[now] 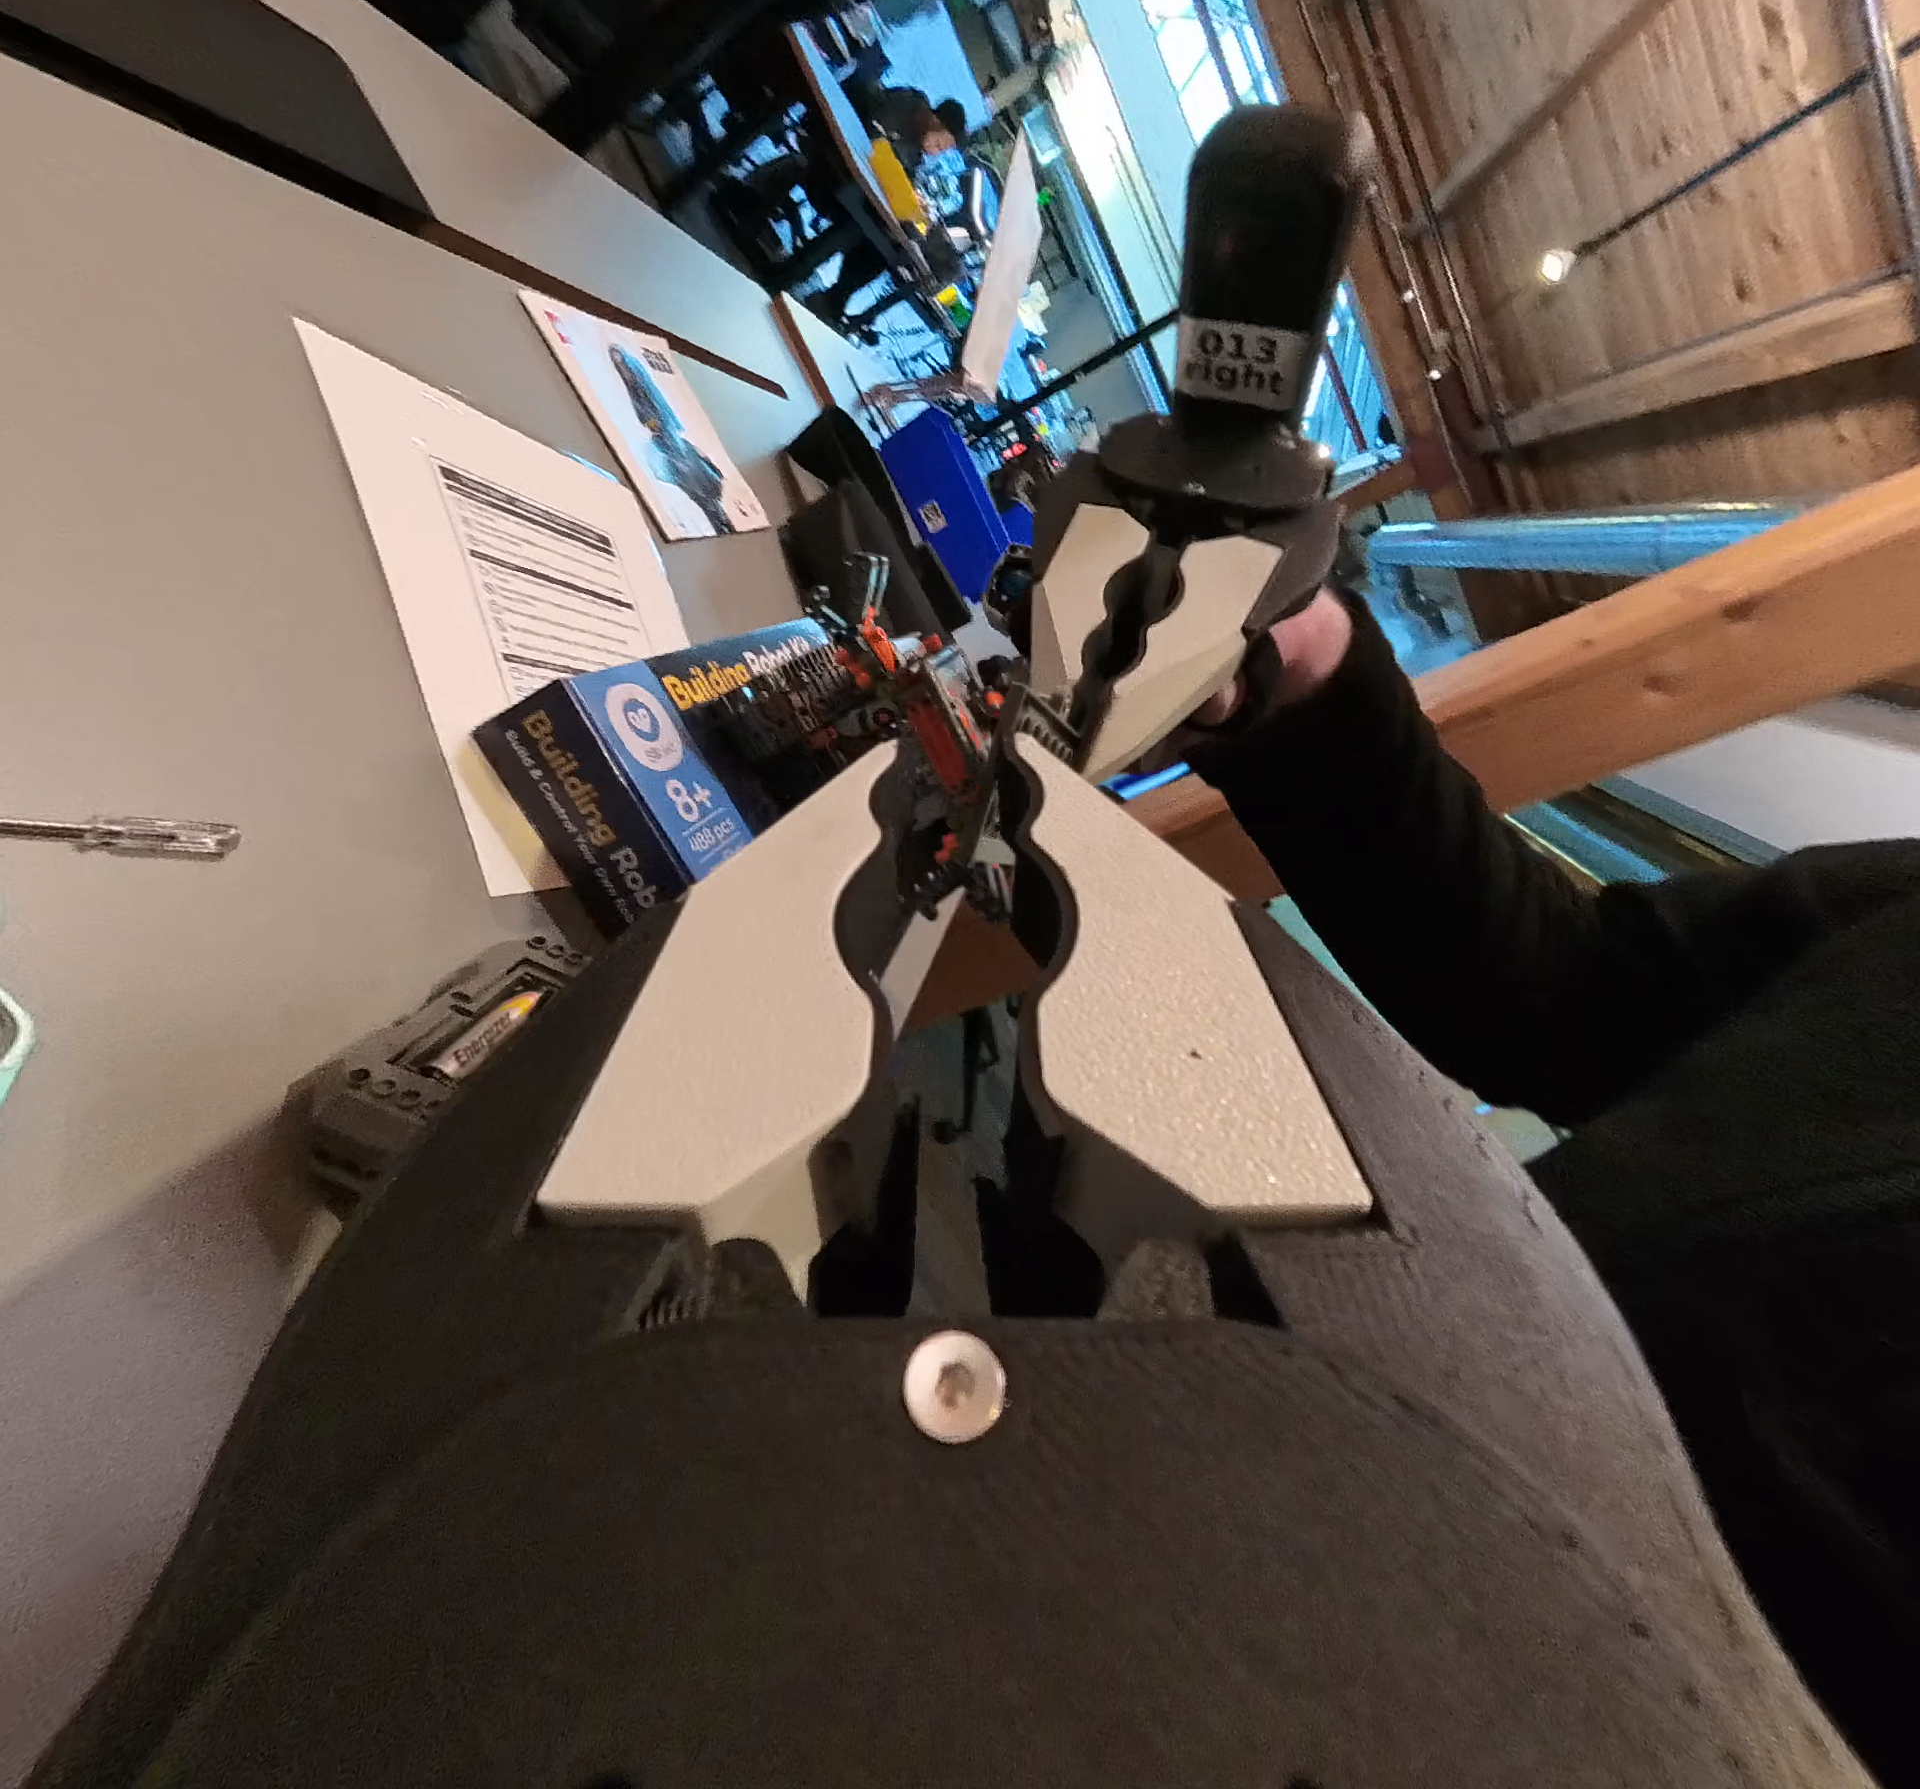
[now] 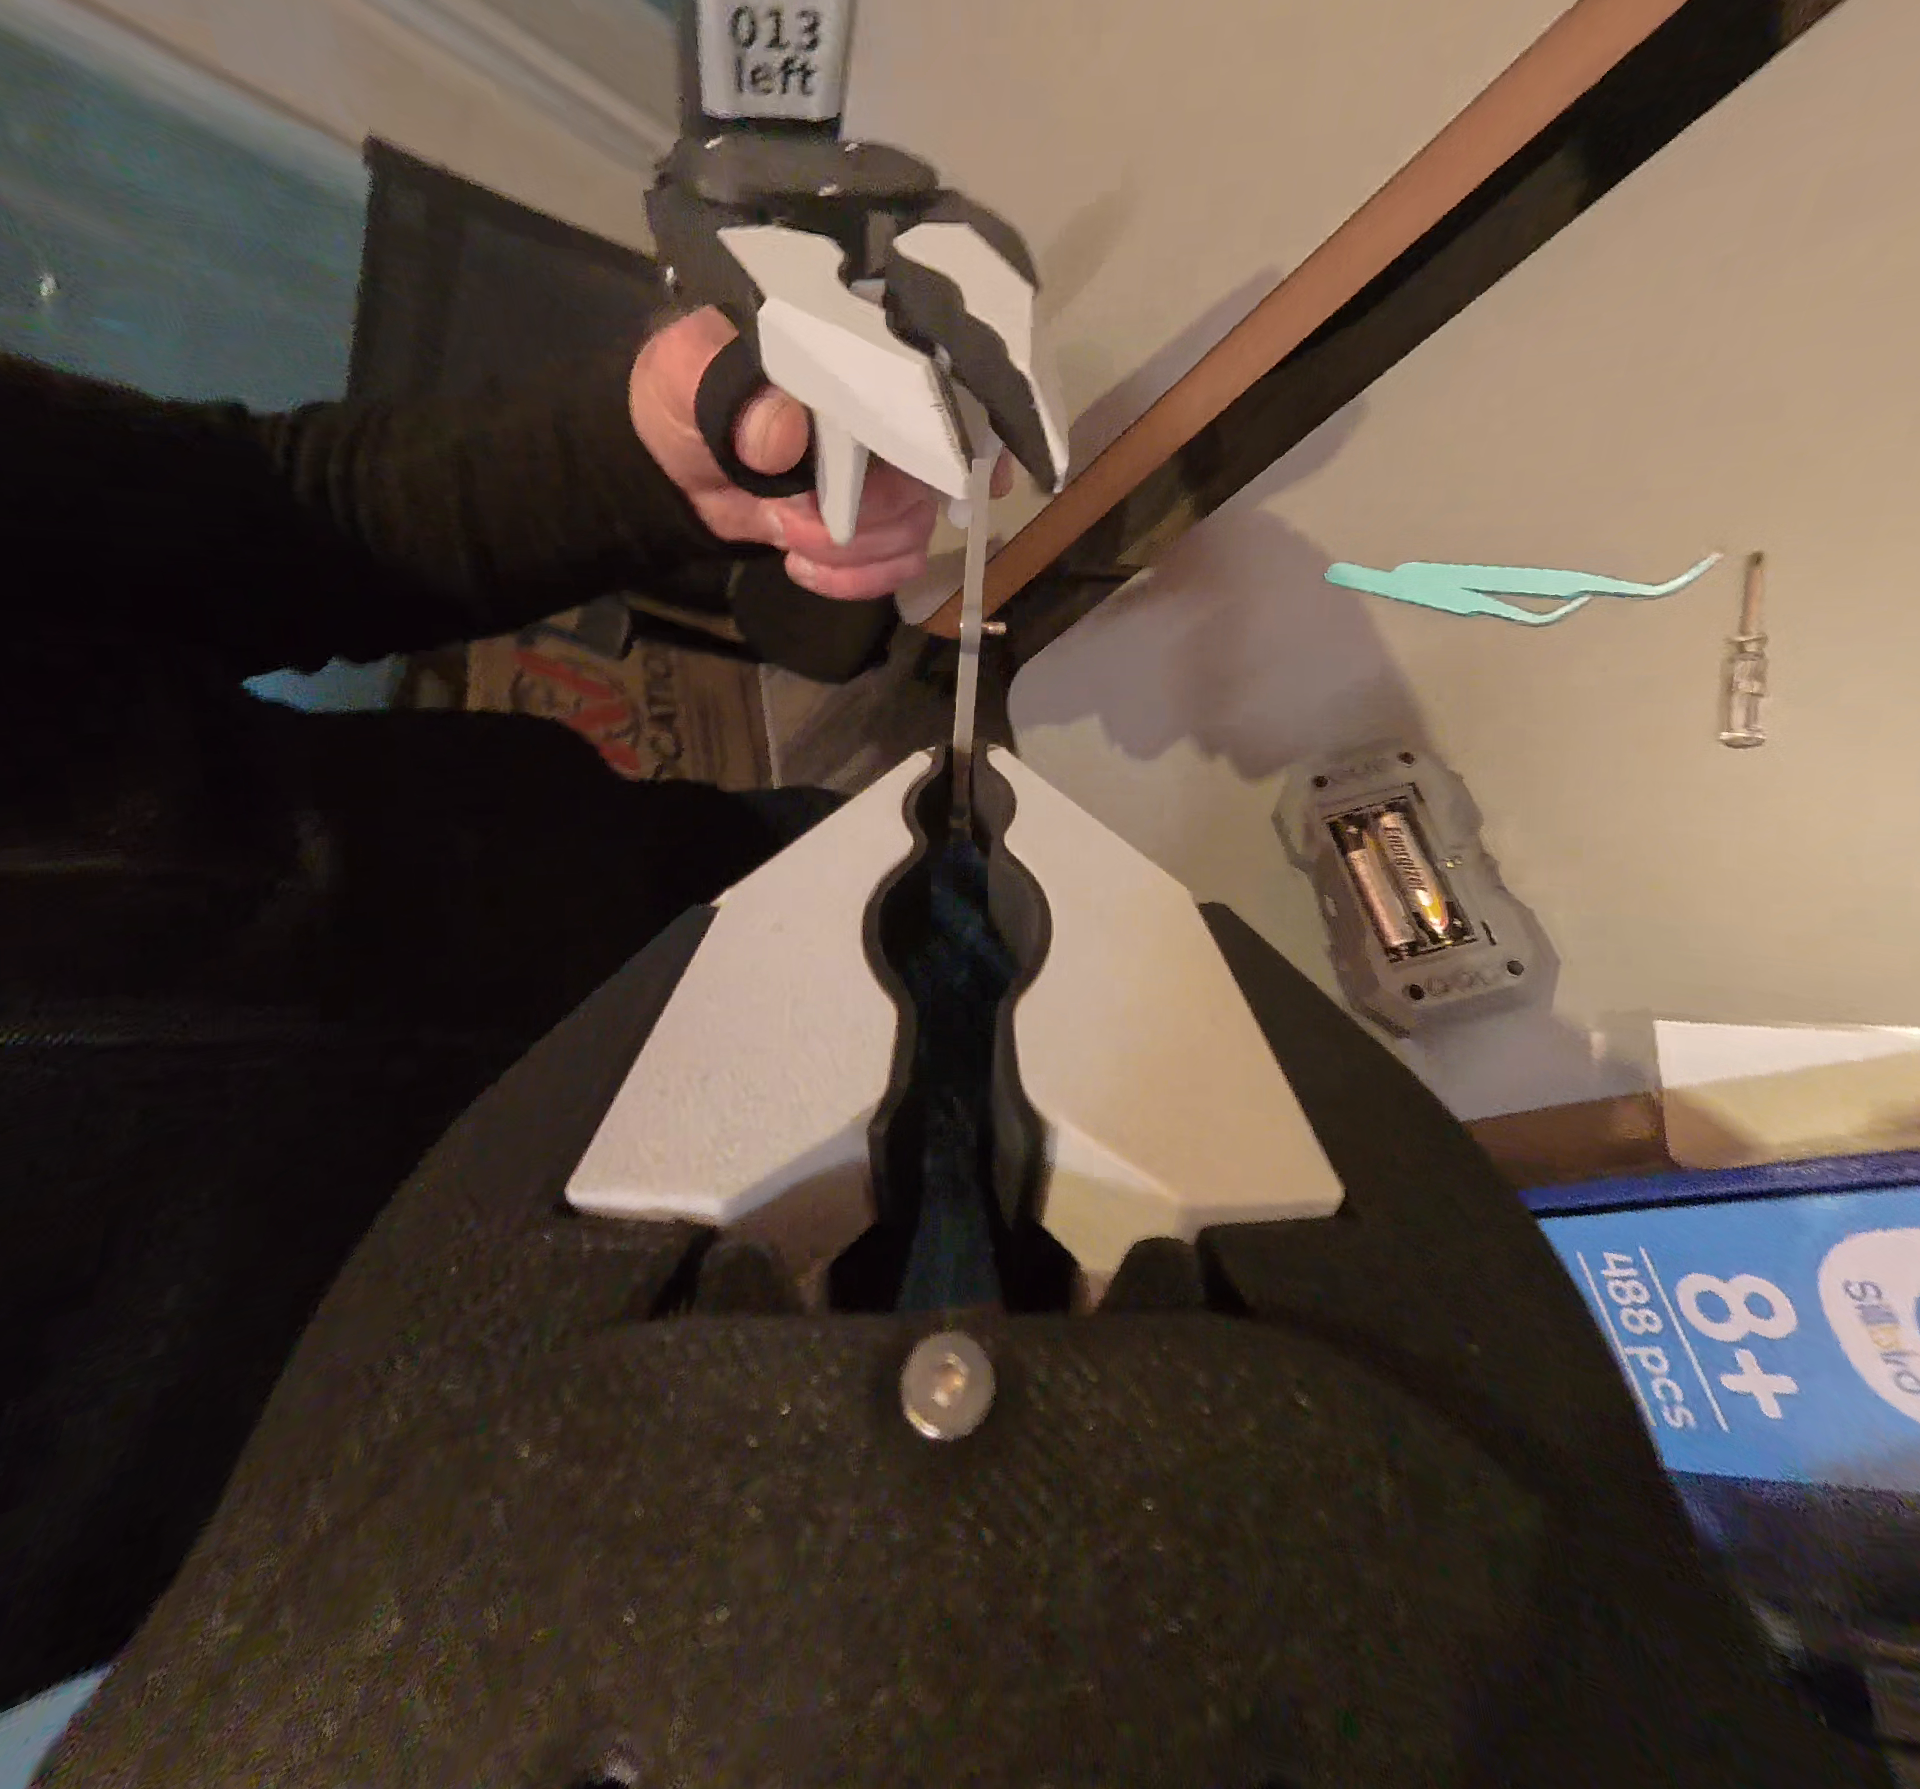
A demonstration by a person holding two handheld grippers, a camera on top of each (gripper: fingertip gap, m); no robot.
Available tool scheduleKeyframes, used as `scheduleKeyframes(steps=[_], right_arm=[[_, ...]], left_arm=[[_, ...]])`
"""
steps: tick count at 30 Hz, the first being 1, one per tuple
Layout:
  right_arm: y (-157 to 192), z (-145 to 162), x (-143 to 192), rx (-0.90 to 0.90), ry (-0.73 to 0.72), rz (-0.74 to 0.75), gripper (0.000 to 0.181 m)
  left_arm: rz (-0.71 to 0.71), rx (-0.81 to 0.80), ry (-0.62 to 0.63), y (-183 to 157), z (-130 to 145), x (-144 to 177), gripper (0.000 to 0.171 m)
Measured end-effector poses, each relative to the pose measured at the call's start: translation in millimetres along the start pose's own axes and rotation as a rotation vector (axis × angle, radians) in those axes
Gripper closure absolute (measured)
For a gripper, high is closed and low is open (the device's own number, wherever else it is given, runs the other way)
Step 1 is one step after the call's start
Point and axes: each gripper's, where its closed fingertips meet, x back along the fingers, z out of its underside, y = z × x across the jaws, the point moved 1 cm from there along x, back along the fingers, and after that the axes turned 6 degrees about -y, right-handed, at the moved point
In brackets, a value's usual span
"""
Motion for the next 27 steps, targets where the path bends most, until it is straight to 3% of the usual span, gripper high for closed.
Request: scheduleKeyframes(steps=[8,13,15,18,23,27], right_arm=[[-2,1,3,0.024,0.140,-0.088,0.181],[-10,4,-1,0.039,0.247,-0.124,0.181],[-16,-1,-2,0.032,0.252,-0.121,0.181],[-21,-2,-4,0.030,0.278,-0.142,0.181],[-47,-3,-7,0.027,0.291,-0.066,0.173],[-62,0,-10,0.125,0.342,0.000,0.164]], left_arm=[[0.021,0.017,0.051,3,4,9,0.146],[0.087,0.017,0.097,-2,11,1,0.146],[0.101,0.030,0.096,0,12,-2,0.149],[0.099,0.017,0.109,4,16,-8,0.170],[0.067,0.076,0.062,21,18,-11,0.171],[0.024,0.149,0.016,42,25,-13,0.171]])
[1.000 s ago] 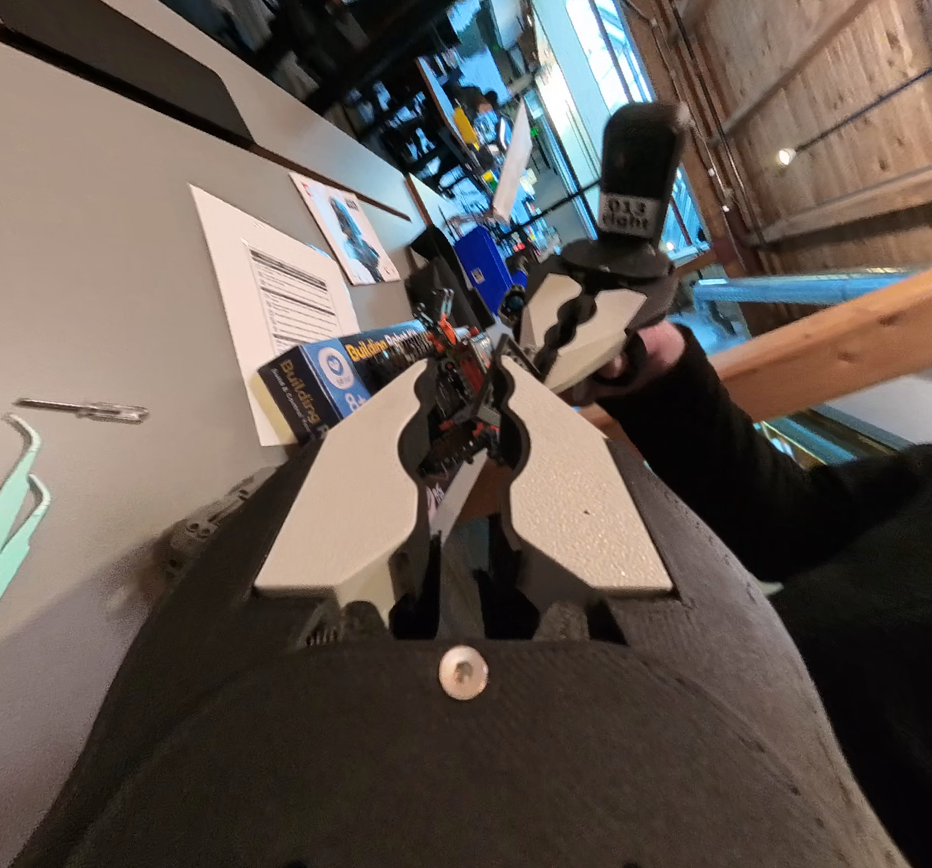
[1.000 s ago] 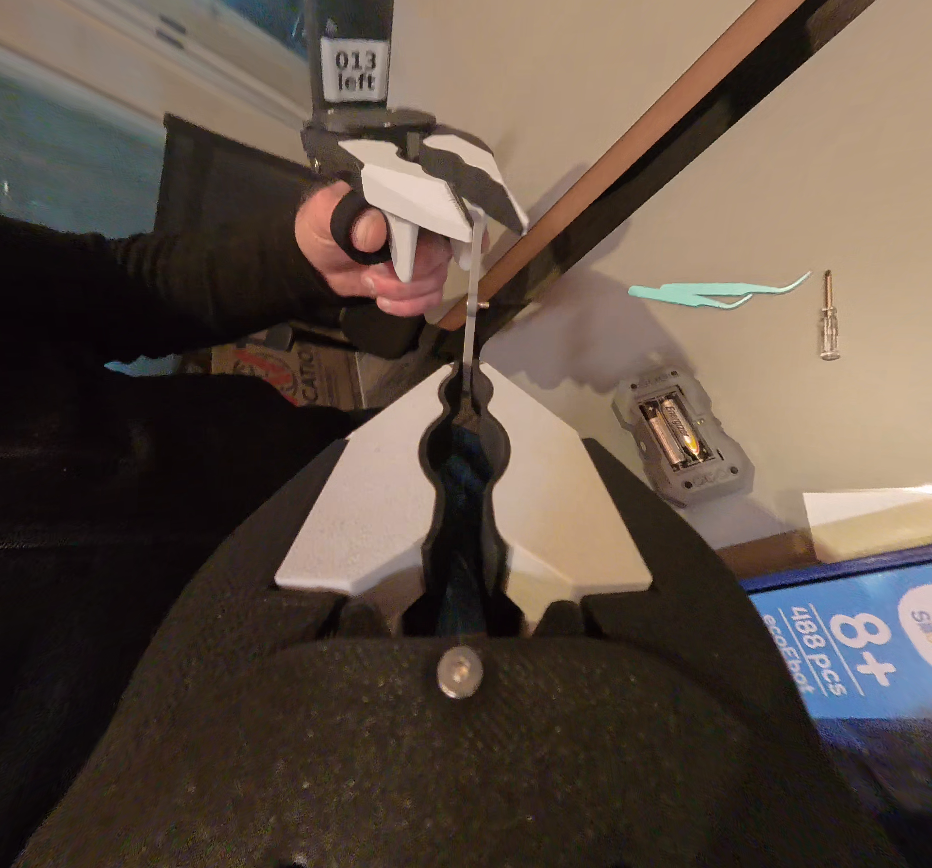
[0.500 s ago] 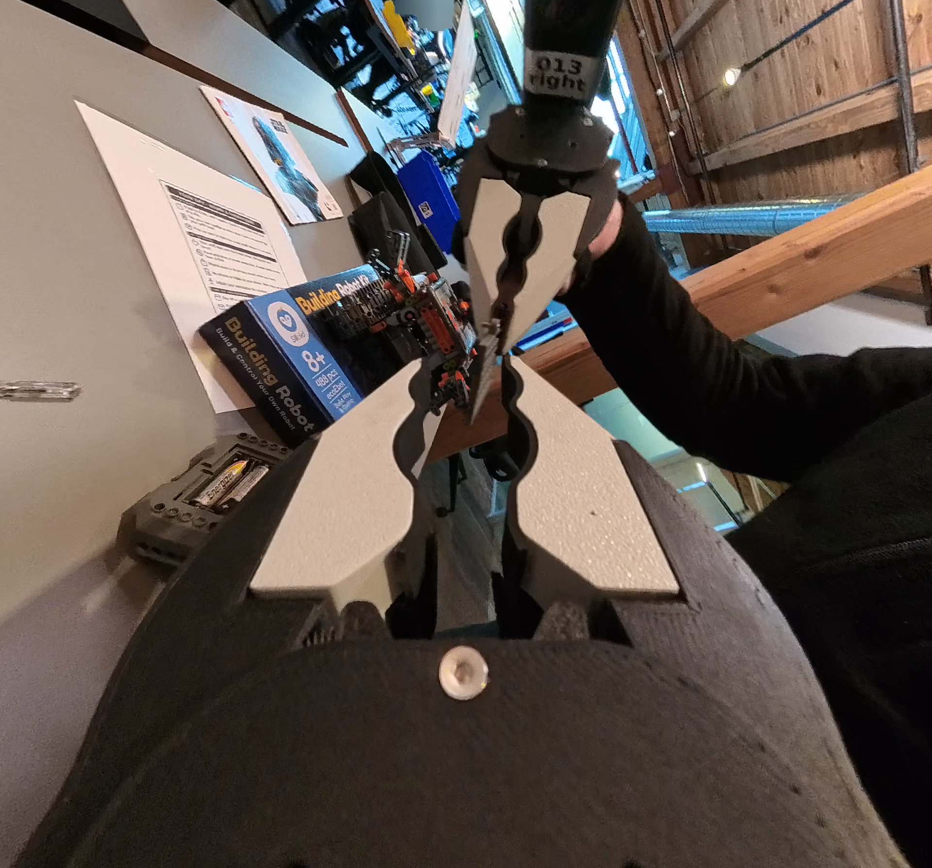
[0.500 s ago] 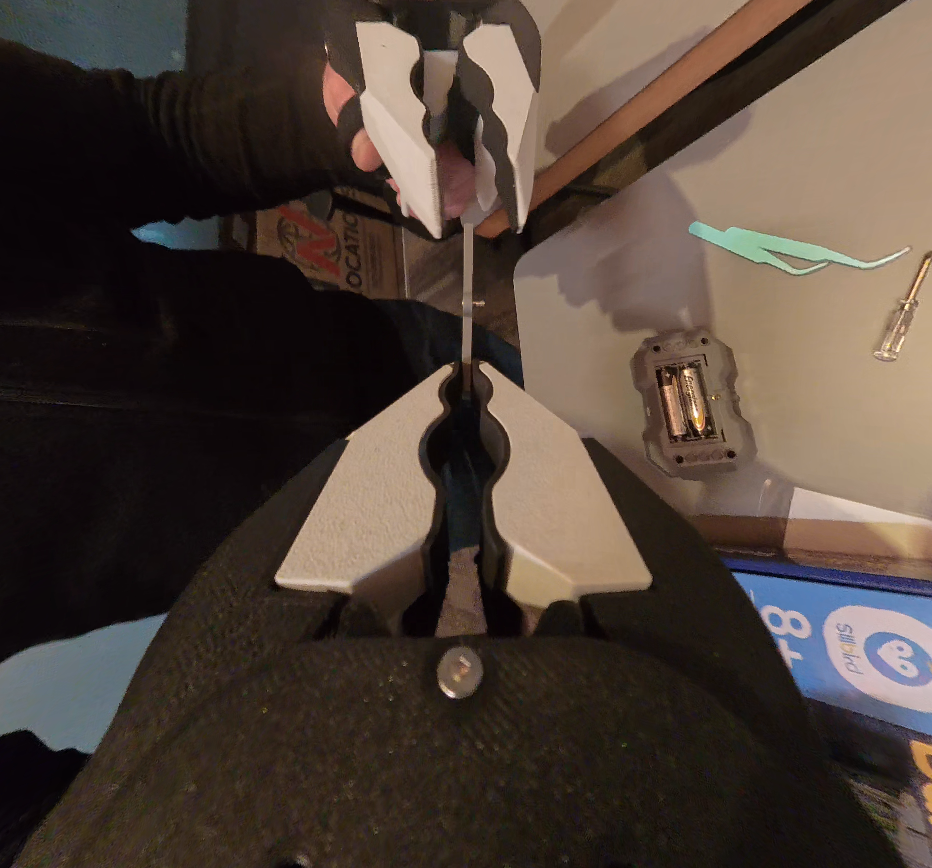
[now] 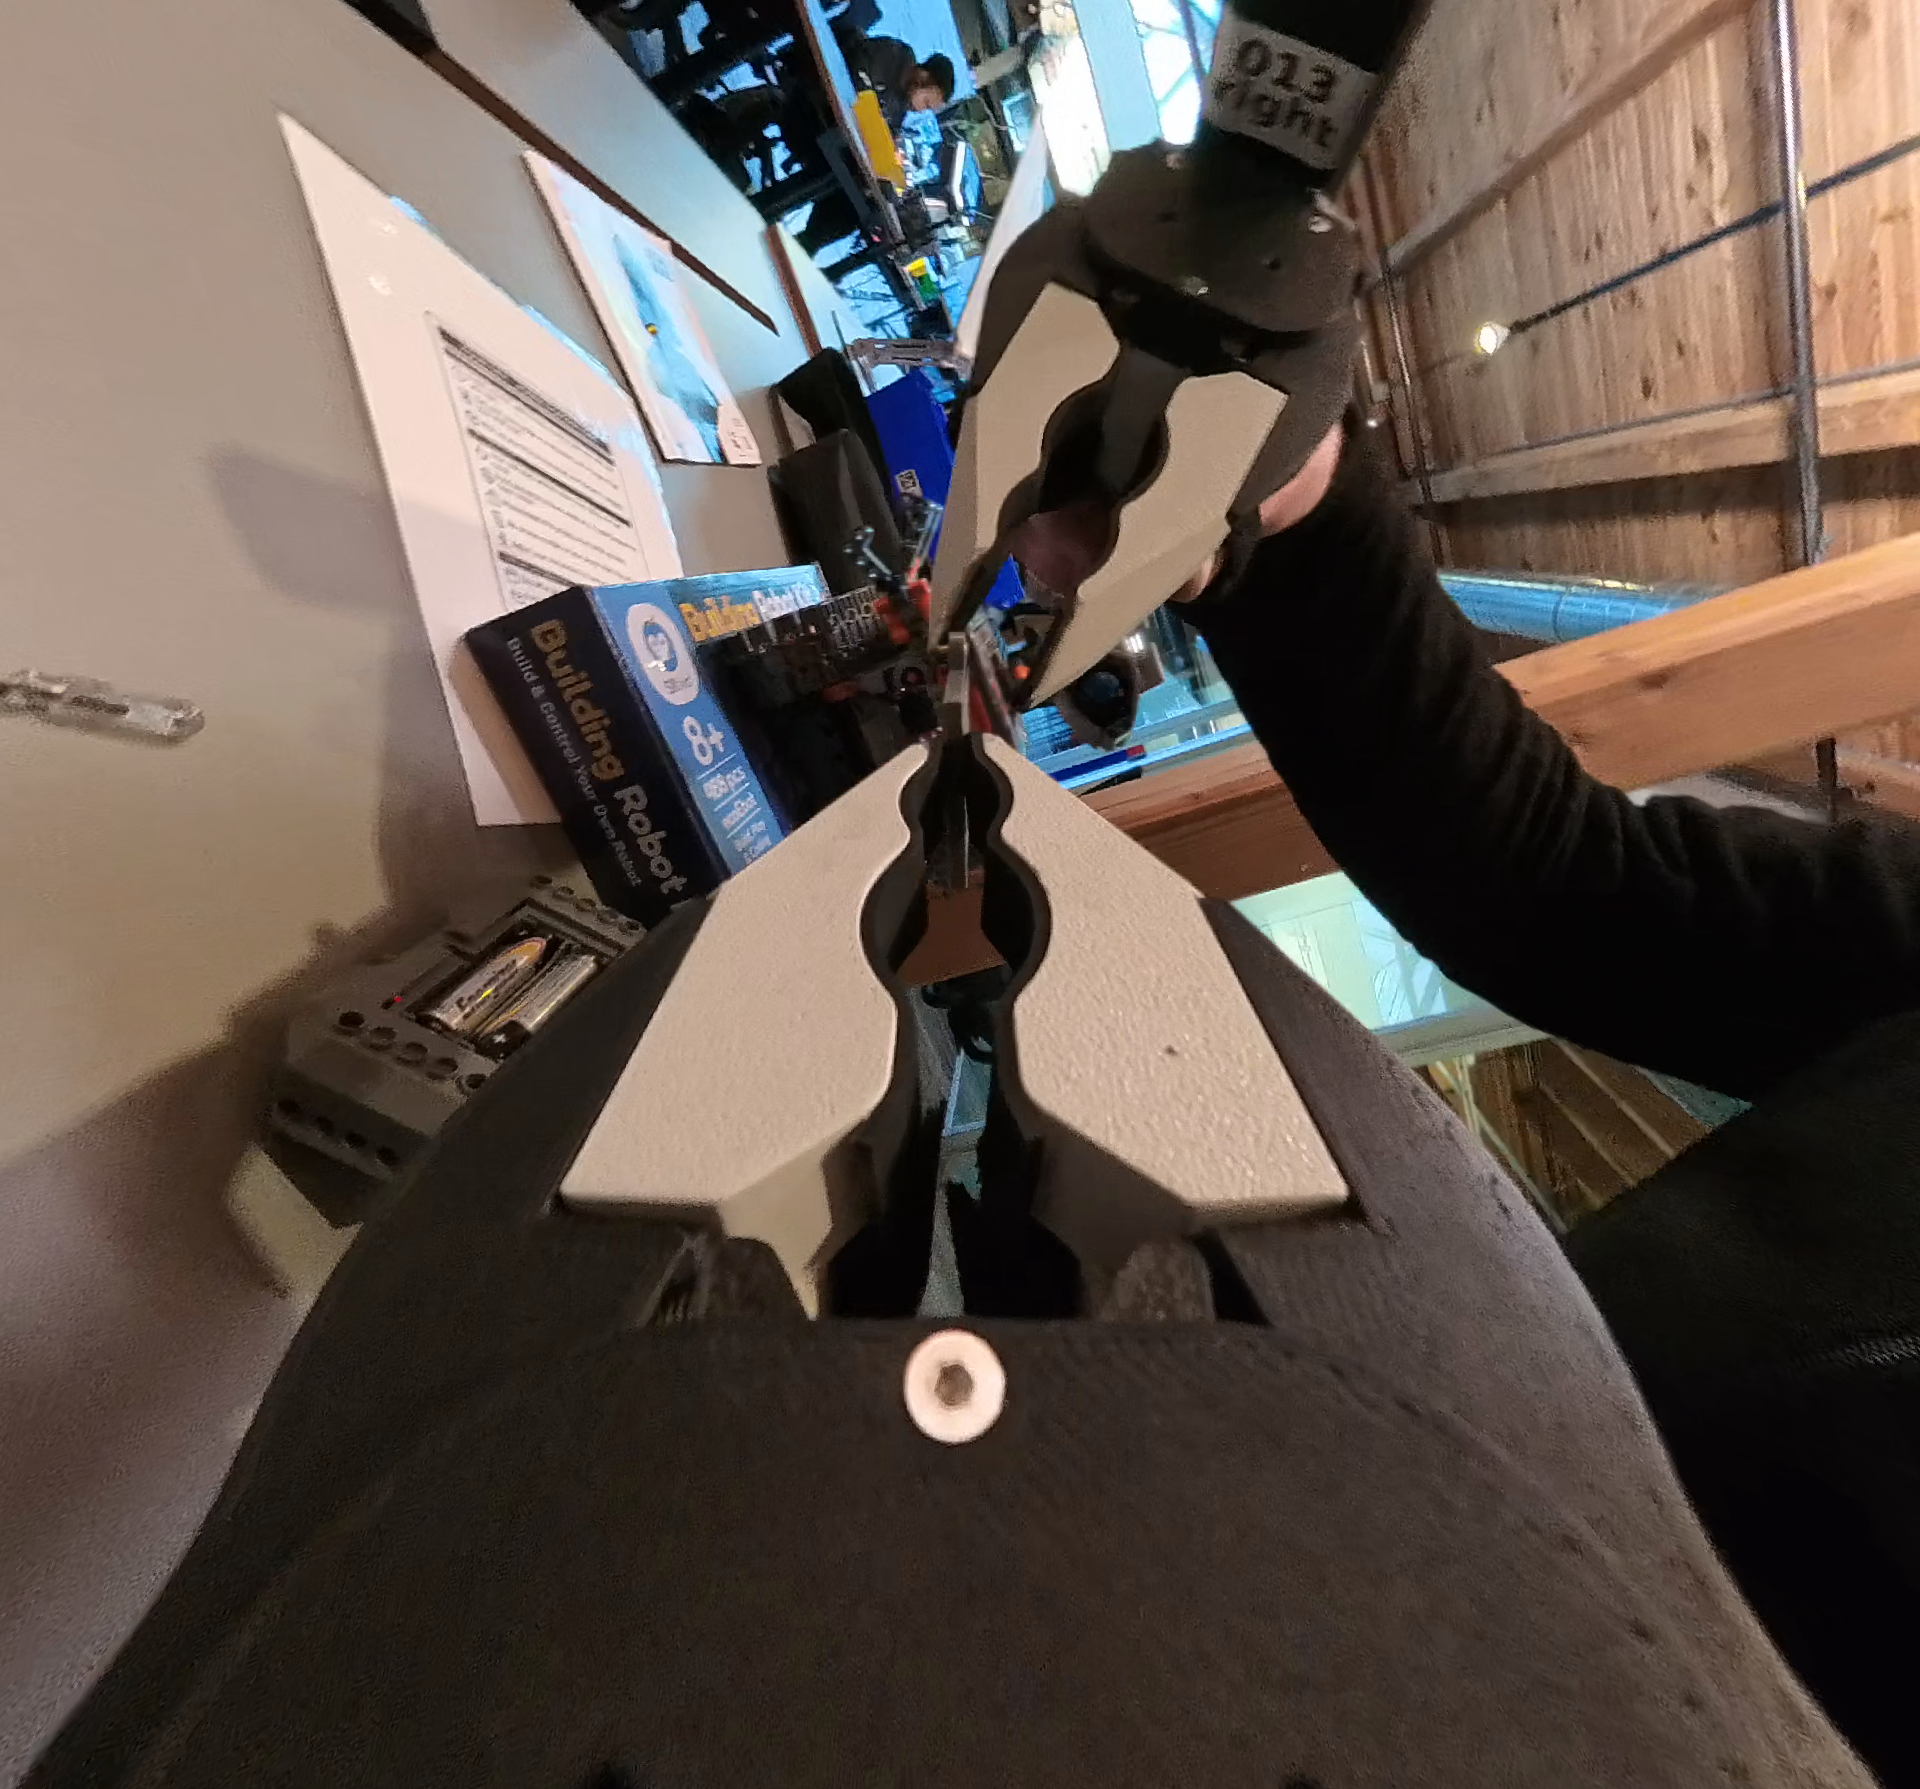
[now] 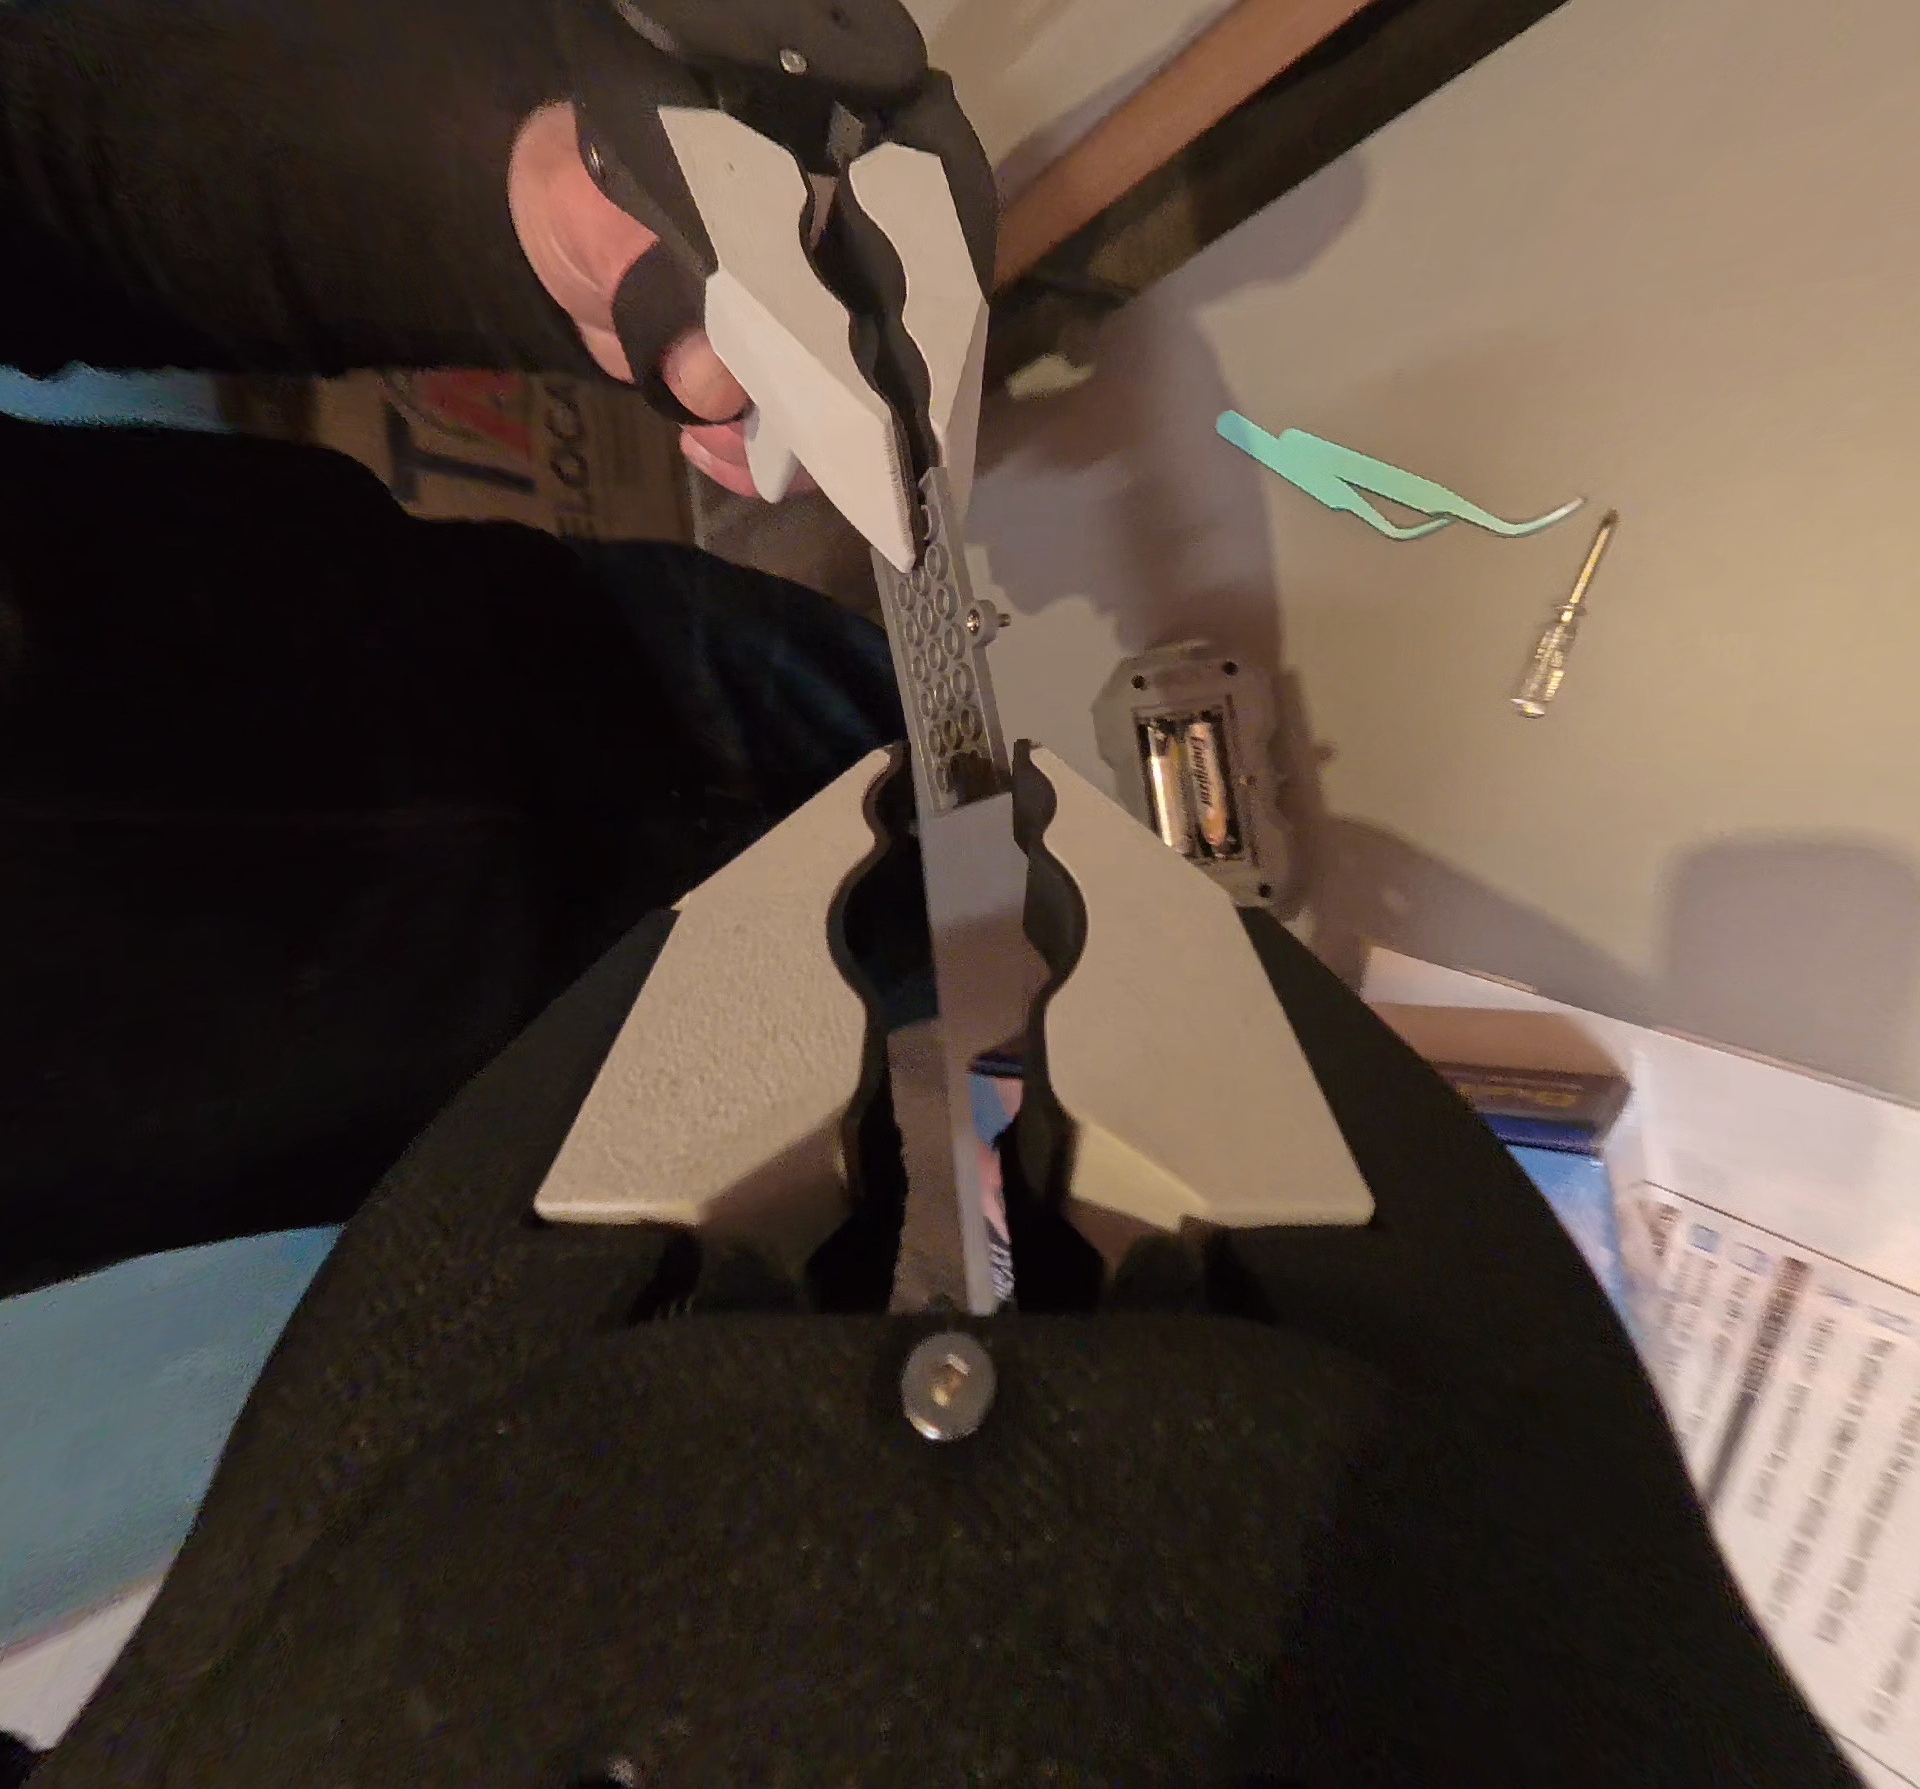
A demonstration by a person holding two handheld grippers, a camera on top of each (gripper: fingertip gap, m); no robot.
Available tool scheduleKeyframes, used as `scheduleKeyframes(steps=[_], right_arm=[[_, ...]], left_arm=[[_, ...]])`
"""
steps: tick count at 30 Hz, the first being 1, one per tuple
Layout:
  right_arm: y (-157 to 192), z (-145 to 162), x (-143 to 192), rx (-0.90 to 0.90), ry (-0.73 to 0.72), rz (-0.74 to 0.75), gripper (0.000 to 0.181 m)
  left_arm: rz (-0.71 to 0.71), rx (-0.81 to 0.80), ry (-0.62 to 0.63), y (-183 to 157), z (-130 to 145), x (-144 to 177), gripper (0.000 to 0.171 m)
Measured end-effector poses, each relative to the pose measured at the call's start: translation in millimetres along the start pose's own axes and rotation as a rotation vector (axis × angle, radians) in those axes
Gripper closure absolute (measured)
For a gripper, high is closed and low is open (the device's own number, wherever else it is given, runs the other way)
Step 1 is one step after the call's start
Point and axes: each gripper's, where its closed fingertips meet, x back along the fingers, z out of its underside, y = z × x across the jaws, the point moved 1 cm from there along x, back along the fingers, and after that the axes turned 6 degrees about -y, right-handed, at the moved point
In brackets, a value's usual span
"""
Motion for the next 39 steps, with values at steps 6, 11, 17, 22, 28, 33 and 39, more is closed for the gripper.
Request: scheduleKeyframes(steps=[6,11,17,22,28,33,39], right_arm=[[-21,23,-21,0.098,0.179,0.051,0.172],[-44,38,-35,0.149,0.279,0.156,0.160],[-52,55,-60,0.236,0.353,0.248,0.140],[-55,64,-70,0.176,0.347,0.192,0.150],[-57,60,-71,0.035,0.286,-0.004,0.160],[-57,57,-71,-0.015,0.291,-0.112,0.169],[-61,58,-67,-0.012,0.340,-0.184,0.181]], left_arm=[[-0.064,0.036,0.013,22,17,-7,0.171],[-0.135,0.118,0.002,50,27,-7,0.171],[-0.169,0.200,-0.009,69,36,-11,0.171],[-0.170,0.205,0.002,76,43,-12,0.171],[-0.160,0.210,-0.040,81,44,-11,0.171],[-0.149,0.173,-0.055,79,42,-9,0.171],[-0.226,0.083,-0.094,84,41,-3,0.155]])
